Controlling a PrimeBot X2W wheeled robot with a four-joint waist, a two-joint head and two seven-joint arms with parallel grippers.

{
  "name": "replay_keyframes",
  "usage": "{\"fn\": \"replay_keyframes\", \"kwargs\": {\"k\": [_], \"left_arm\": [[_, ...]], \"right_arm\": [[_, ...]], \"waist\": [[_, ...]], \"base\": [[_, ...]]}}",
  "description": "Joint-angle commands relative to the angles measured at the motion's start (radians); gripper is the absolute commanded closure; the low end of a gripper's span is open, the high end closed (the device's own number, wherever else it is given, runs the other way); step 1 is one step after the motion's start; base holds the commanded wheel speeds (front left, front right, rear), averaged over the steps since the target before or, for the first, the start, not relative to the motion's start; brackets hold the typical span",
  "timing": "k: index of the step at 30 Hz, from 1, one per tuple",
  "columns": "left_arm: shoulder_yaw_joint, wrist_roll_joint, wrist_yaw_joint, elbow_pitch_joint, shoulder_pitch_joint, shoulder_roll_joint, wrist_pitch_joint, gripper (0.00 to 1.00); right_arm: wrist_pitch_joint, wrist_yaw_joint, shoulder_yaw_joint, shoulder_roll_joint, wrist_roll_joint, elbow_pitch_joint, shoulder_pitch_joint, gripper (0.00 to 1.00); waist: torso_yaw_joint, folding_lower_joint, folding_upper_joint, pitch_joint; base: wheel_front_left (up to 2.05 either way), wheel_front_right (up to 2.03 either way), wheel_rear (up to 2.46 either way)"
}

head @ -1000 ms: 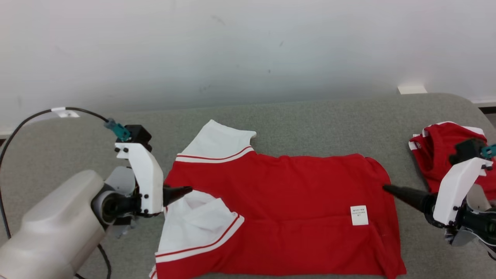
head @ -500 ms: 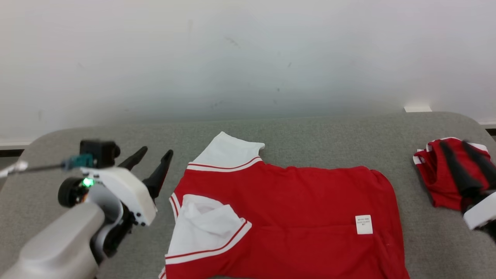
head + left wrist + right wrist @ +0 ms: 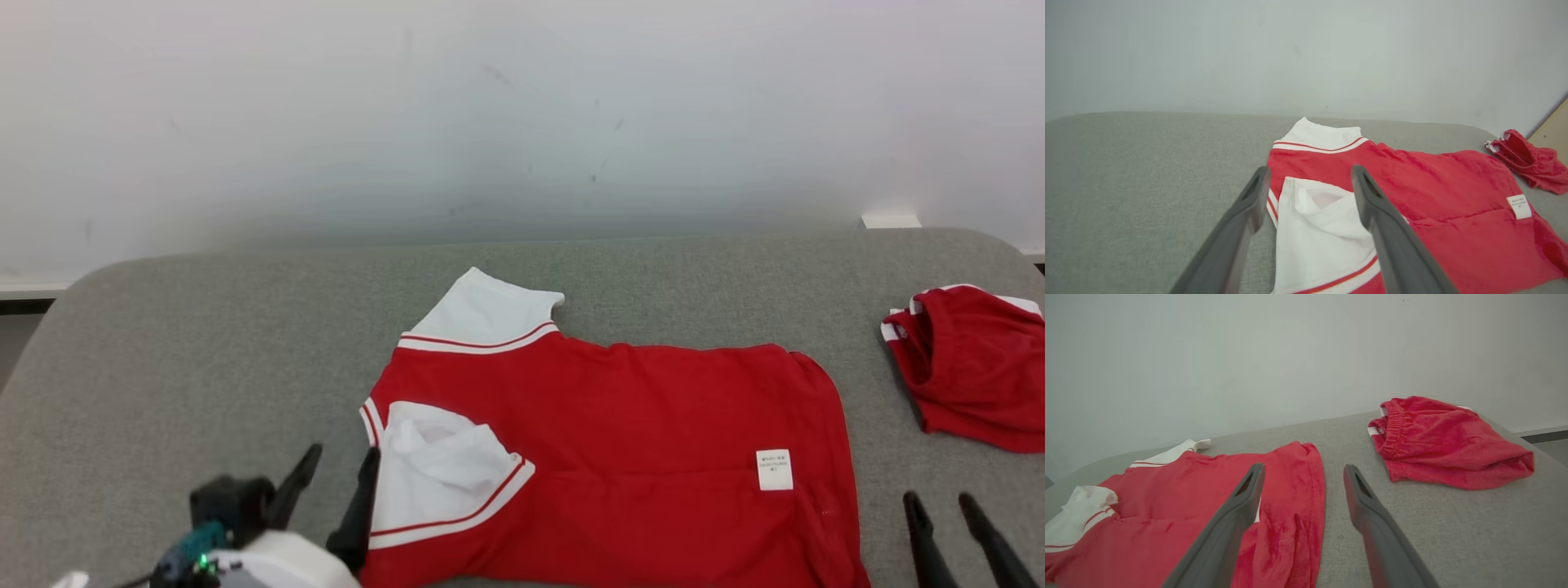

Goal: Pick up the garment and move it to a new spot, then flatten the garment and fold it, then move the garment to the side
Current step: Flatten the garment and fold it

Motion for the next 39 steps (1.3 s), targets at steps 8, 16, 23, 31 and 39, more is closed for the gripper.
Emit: {"fn": "replay_keyframes", "kwargs": {"k": [8, 16, 23, 31, 39], "left_arm": [[0.039, 0.063, -0.068, 0.109, 0.133, -0.071, -0.002, 0.0], [-0.02, 0.045, -0.157, 0.313, 0.061, -0.121, 0.075, 0.0], [-0.044, 0.008, -0.189, 0.432, 0.035, -0.153, 0.161, 0.13], [-0.035, -0.007, -0.216, 0.429, 0.027, -0.144, 0.159, 1.0], [-0.023, -0.035, -0.195, 0.289, 0.079, -0.082, 0.199, 1.0]], "right_arm": [[0.113, -0.002, -0.014, 0.085, -0.055, 0.066, 0.053, 0.0], [0.208, -0.002, 0.023, 0.121, -0.056, 0.184, -0.012, 0.0], [0.239, -0.002, 0.074, 0.129, -0.041, 0.26, -0.058, 0.07], [0.186, -0.002, 0.098, 0.111, -0.016, 0.29, -0.09, 1.0], [0.242, -0.002, 0.112, 0.004, 0.071, 0.15, -0.029, 1.0]], "waist": [[-0.011, 0.0, 0.0, 0.015], [-0.016, 0.0, 0.0, 0.018], [-0.025, 0.0, 0.0, 0.021], [-0.017, 0.0, 0.0, 0.007], [-0.005, 0.0, 0.0, -0.014]], "base": [[0.0, 0.0, 0.0], [0.0, 0.0, 0.0], [0.0, 0.0, 0.0], [0.0, 0.0, 0.0], [0.0, 0.0, 0.0]]}}
